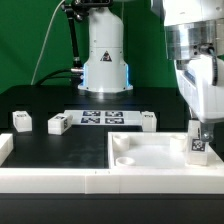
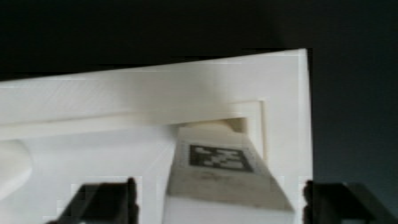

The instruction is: Assemble one leg

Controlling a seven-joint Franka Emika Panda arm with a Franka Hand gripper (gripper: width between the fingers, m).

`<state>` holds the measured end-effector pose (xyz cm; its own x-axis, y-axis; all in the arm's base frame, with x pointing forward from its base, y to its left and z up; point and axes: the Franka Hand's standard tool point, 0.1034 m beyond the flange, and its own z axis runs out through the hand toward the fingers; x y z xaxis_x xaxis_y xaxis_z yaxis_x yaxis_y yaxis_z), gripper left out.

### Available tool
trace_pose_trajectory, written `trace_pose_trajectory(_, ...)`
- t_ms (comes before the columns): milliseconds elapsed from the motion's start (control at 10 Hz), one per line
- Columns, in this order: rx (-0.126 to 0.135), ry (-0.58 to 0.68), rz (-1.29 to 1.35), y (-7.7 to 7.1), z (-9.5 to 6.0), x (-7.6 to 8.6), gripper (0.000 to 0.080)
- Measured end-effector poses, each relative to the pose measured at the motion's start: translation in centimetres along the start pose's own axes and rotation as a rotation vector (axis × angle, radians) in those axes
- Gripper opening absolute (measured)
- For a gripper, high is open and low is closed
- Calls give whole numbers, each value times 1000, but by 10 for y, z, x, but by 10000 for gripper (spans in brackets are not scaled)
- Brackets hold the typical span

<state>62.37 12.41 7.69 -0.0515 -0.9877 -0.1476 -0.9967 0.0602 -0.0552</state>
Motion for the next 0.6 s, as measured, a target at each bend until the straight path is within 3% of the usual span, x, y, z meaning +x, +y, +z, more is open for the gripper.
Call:
trace_pose_trajectory(100, 0, 0, -8, 0, 0, 0, 591)
trace_pose_trajectory(600, -2, 2, -542, 0, 0, 0, 647)
